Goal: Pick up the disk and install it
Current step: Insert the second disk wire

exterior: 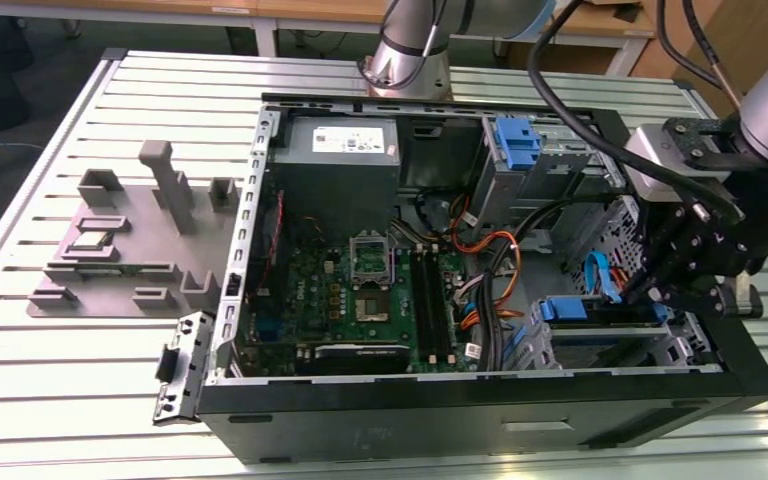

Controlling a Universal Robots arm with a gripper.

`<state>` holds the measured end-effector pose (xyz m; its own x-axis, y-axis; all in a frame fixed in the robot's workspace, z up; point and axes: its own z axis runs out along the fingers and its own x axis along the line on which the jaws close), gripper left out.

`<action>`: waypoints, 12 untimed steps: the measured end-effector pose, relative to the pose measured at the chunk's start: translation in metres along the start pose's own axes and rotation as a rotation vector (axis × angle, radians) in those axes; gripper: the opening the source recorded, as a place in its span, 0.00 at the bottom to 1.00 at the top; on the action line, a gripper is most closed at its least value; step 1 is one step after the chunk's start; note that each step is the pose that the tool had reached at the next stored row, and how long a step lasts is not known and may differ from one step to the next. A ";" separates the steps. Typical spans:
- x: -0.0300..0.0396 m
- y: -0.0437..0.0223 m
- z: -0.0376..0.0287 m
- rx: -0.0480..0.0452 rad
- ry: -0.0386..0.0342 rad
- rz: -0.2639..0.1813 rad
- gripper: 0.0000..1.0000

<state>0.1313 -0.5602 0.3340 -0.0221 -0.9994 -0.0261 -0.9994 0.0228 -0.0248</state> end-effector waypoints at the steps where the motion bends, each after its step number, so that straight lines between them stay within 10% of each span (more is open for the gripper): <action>1: 0.0000 0.0000 0.0001 0.0000 0.0003 0.000 0.16; 12: 0.0004 0.0001 0.0003 0.0000 0.0014 0.000 0.16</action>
<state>0.1313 -0.5606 0.3337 -0.0221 -0.9995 -0.0247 -0.9994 0.0227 -0.0248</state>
